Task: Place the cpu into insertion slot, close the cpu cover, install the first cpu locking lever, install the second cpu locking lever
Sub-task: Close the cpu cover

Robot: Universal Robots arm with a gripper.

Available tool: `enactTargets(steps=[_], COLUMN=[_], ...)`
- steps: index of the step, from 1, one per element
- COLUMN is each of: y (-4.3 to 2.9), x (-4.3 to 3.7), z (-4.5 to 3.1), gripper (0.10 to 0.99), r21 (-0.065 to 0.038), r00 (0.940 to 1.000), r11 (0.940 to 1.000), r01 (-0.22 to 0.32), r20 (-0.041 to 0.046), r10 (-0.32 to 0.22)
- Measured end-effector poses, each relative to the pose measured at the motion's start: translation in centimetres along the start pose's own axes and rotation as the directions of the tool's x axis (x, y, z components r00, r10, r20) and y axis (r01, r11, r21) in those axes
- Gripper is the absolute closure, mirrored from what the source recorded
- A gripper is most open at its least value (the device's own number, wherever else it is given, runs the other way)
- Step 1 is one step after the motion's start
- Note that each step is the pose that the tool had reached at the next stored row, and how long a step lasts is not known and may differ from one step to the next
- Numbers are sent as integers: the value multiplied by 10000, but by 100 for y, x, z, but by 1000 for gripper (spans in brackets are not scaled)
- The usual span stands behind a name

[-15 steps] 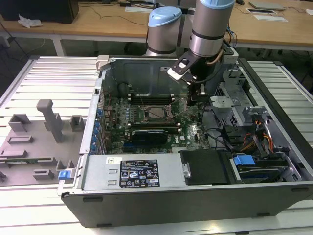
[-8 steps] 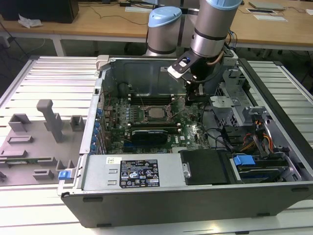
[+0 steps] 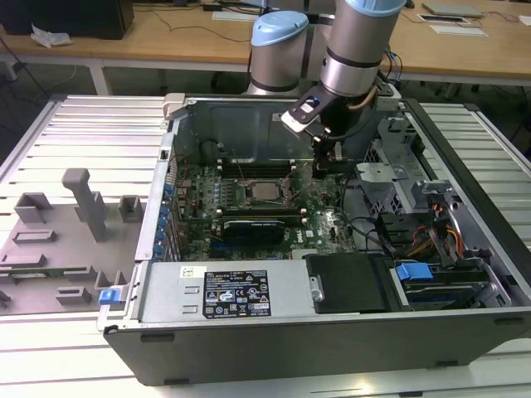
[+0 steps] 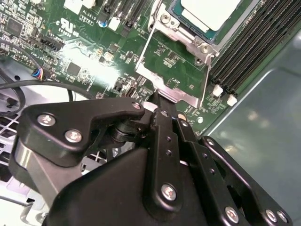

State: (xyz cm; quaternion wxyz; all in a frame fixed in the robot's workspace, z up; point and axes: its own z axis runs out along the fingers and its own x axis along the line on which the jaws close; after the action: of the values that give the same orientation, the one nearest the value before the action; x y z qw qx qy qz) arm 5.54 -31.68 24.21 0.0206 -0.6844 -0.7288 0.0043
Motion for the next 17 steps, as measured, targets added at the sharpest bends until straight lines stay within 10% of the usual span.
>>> enactTargets(steps=[13,15,17], y=[-236,-234,-227], x=[95,95,95], z=[10,11,13], gripper=[980,980,980], r21=[-507,-456,-171], r00=[10000,10000,10000], r11=[9987,9990,9999], r01=[11,11,4], r20=[36,36,-22], r10=[-9,-9,-4])
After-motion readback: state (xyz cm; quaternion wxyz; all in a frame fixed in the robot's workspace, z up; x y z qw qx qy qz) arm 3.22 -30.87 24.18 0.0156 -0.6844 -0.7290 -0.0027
